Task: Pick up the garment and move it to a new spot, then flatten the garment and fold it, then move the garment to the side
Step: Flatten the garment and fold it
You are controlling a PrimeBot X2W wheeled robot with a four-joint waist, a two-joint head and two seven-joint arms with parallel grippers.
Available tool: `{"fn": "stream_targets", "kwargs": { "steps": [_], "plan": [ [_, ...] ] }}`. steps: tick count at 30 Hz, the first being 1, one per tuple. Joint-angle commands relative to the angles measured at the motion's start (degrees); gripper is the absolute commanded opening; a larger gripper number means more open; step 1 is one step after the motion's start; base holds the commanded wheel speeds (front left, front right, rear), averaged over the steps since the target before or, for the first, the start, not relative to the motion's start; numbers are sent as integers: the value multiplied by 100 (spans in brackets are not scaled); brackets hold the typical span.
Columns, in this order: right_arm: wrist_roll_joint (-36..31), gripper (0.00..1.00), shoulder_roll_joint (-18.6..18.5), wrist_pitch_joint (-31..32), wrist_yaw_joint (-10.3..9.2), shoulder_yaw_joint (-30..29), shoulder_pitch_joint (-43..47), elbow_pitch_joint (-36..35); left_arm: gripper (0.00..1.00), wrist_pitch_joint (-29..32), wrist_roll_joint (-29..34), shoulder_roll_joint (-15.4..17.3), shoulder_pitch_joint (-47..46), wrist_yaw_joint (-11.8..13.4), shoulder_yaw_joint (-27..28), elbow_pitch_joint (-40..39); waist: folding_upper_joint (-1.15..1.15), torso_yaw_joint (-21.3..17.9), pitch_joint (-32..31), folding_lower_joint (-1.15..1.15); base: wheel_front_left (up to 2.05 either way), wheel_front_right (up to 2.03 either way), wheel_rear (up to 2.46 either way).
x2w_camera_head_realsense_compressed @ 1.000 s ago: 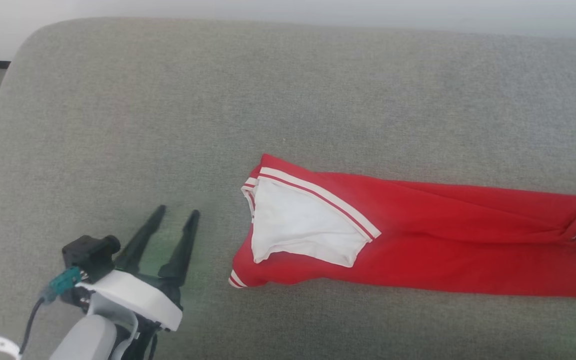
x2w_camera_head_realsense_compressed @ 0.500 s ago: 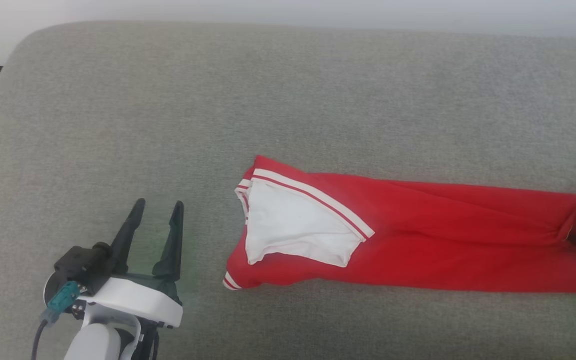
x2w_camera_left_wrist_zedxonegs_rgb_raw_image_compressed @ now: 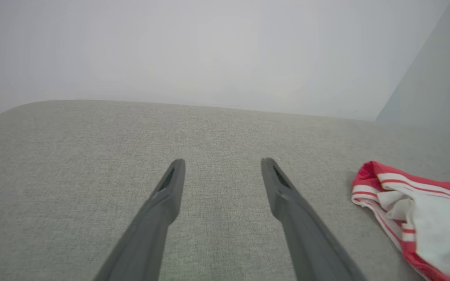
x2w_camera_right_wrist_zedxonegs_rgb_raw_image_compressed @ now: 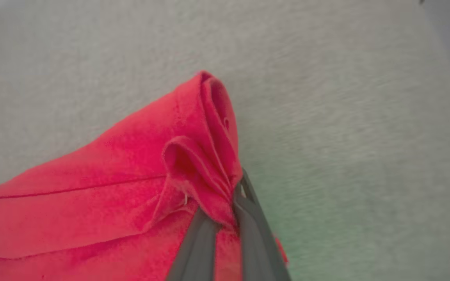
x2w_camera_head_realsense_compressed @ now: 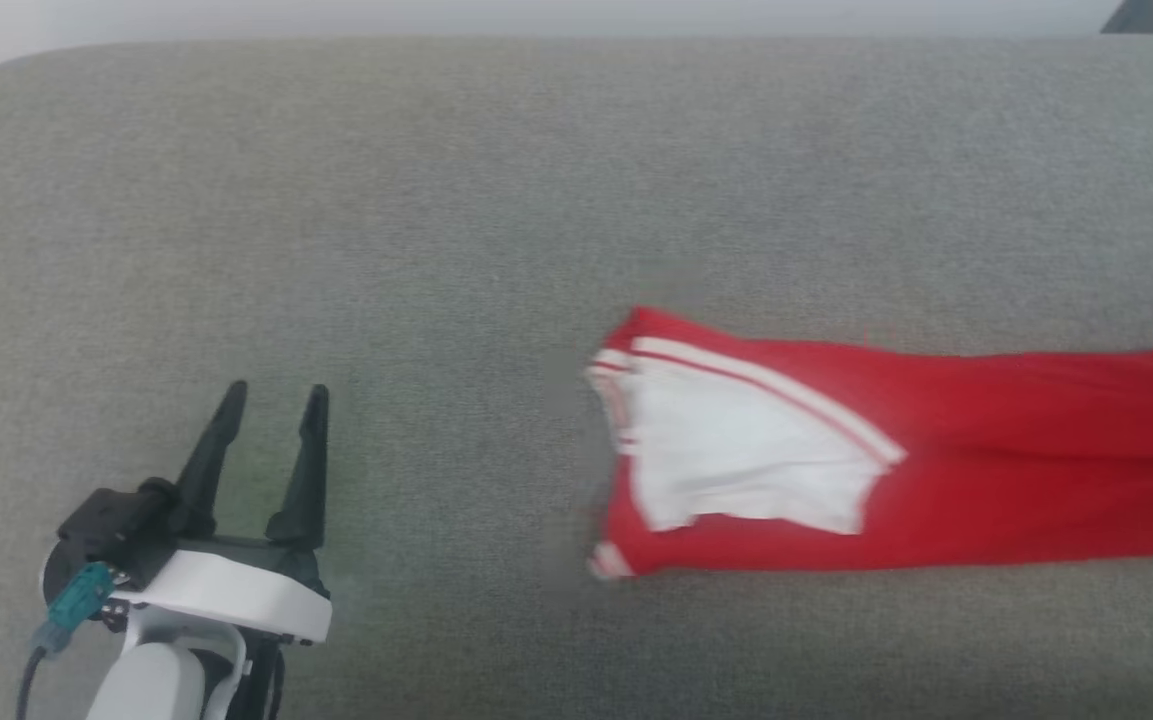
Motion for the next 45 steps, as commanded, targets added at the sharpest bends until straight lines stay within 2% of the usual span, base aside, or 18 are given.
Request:
{"fn": "stream_targets", "kwargs": {
  "steps": [1,5,10,14,19,23,27,34,39,45],
  "plan": [
    [-142,0,-167,-155,-10,-256,-74,153,100,-24,3,23,84,-10,40,-75,0,-78,32,0,0,0,0],
    [-353,0,-326,-368,-8,-794,-193,512,100,-24,28,50,121,-11,98,-93,0,-133,13,0,0,0,0],
    [-365,0,-224,-317,-8,-968,-230,545,100,-24,-5,34,161,-11,37,-93,0,-140,-100,0,0,0,0],
    [-291,0,-56,-102,-6,-643,67,41,100,-23,-27,5,215,-11,-31,-131,0,-101,-252,0,0,0,0],
    [-143,0,294,351,-6,-77,462,-1246,100,-24,17,-65,314,-11,-74,-215,0,-35,-412,0,0,0,0],
    [-28,0,698,657,-6,400,624,-2258,100,-24,-42,-81,390,-11,-203,-322,0,80,-499,0,0,0,0],
    [-104,0,1135,880,-5,881,656,-2839,100,-24,-28,-97,419,-11,-351,-344,0,243,-515,0,0,0,0],
    [-394,0,1638,1062,-5,1604,433,-2987,100,-24,-93,-206,214,-11,-467,-226,0,605,-389,0,0,0,0],
    [-538,0,1723,1026,-5,1911,346,-2828,100,-24,-42,-246,131,-11,-543,-134,0,770,-310,0,0,0,0],
    [-617,0,1779,837,-5,2098,292,-2509,100,-24,-22,-260,108,-11,-513,-77,0,762,-324,0,0,0,0]
  ]
}}
